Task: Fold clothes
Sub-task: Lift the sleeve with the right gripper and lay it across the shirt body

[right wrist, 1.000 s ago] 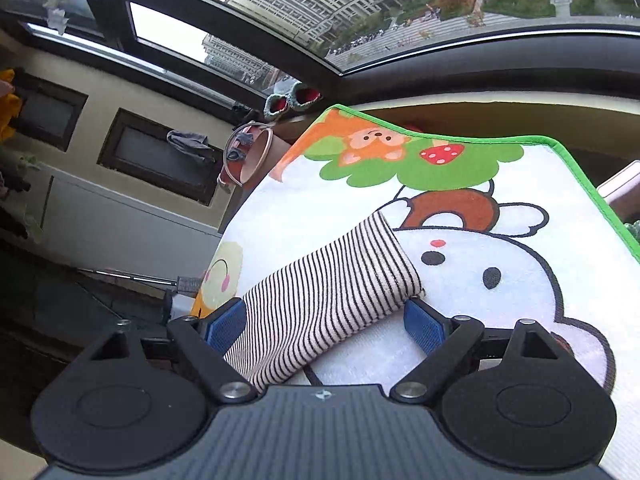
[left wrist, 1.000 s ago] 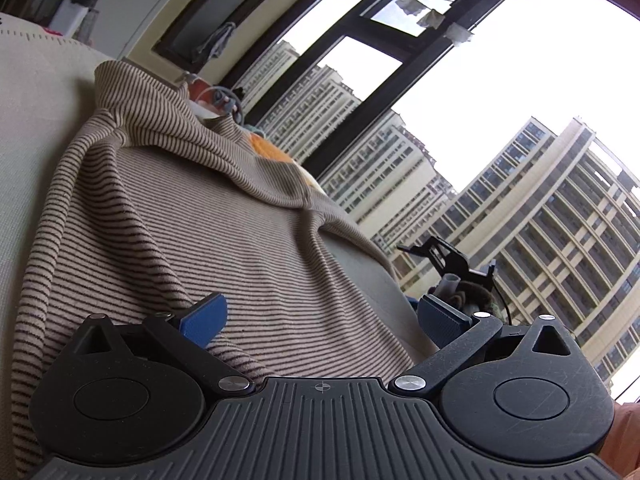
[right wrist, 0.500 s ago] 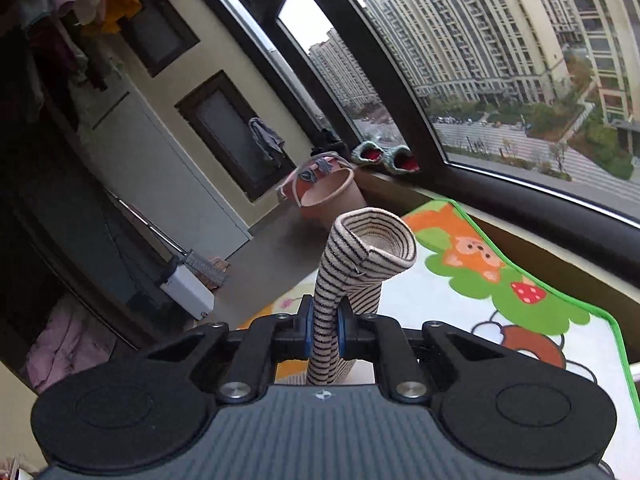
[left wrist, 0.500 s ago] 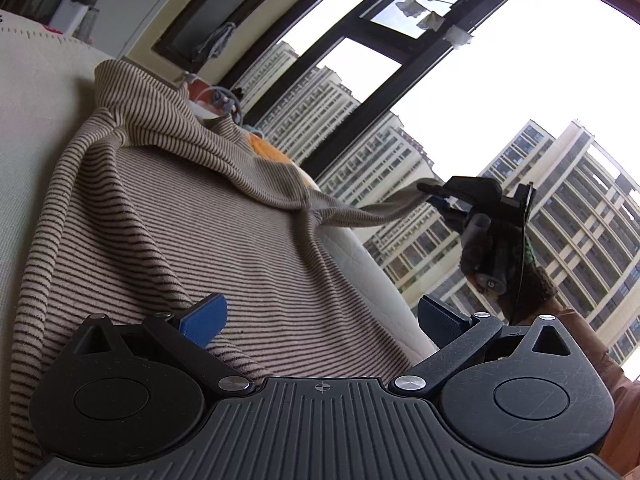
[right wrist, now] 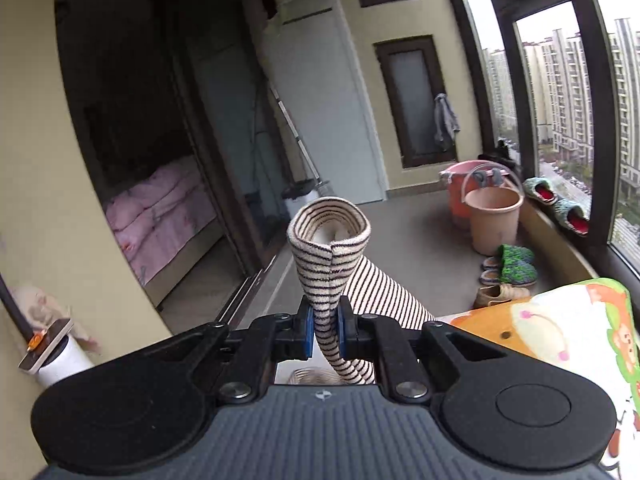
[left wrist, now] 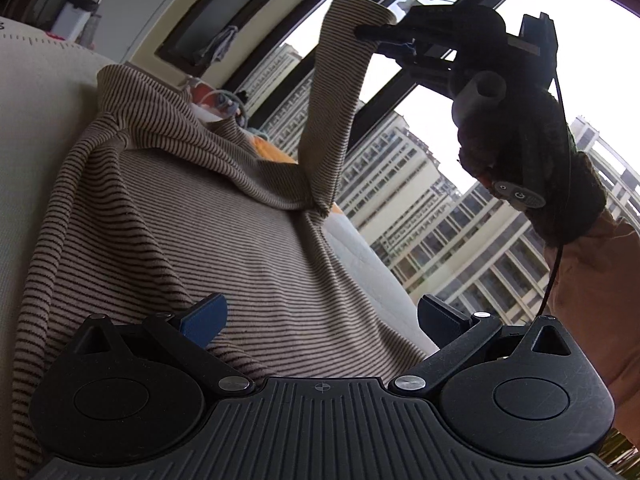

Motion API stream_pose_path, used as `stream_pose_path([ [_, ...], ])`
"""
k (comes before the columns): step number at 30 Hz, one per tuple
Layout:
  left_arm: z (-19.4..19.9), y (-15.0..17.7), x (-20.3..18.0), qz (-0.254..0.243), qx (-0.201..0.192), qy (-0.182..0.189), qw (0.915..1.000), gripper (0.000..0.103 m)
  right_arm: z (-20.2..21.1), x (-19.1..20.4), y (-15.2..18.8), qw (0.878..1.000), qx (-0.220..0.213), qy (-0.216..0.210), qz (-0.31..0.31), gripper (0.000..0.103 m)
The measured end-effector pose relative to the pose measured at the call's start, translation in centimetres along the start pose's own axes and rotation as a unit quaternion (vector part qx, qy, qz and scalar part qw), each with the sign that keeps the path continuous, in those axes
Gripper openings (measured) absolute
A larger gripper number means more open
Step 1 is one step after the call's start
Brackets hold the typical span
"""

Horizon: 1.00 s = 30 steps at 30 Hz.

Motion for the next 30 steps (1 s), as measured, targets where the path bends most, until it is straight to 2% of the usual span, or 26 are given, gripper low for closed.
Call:
stream_pose_path([
  [3, 0.1, 0.0, 0.0, 0.0, 0.0, 0.0, 1.0, 0.103, -2.5, 3.8, 1.4, 0.998, 0.047, -0.018, 0.028, 0.011],
  [8, 0.2, 0.1, 0.0, 0.001, -0.002, 0.002, 1.0, 0.103, -5.5, 6.7, 3.7, 0.994, 0.102, -0.011, 0.042, 0.011],
  [13, 0.4, 0.1, -0.1, 0.002, -0.003, 0.004, 1.0, 0.103, -7.6, 7.8, 5.1, 0.991, 0.13, -0.006, 0.044, 0.012],
  [19, 0.8, 0.2, -0.1, 0.003, -0.003, 0.006, 1.0, 0.103, -8.9, 8.3, 6.6, 0.987, 0.156, -0.025, 0.032, 0.016],
  [22, 0.9, 0.2, -0.2, 0.004, -0.003, 0.006, 1.0, 0.103, -9.3, 8.4, 7.3, 0.985, 0.164, -0.04, 0.029, 0.022],
  [24, 1.0, 0.3, -0.3, 0.004, -0.003, 0.006, 1.0, 0.103, -9.5, 8.2, 7.6, 0.983, 0.17, -0.061, 0.017, 0.036],
  [25, 1.1, 0.2, -0.2, 0.004, -0.003, 0.006, 1.0, 0.103, -9.4, 8.1, 7.6, 0.982, 0.172, -0.078, 0.007, 0.047],
  [26, 1.1, 0.2, -0.2, 0.005, -0.003, 0.006, 1.0, 0.103, -9.3, 8.0, 7.7, 0.981, 0.171, -0.093, -0.002, 0.052],
  [30, 1.0, 0.0, -0.1, 0.005, -0.003, 0.006, 1.0, 0.103, -8.0, 7.6, 7.4, 0.981, 0.15, -0.119, -0.007, 0.052],
])
Point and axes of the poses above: each gripper's, at about its wrist camera, not at the fingertips, and z roughly against the way its jaws point, x to its left, y to its underside, the point moved 1 cm from there along -z, roughly the way its jaws point
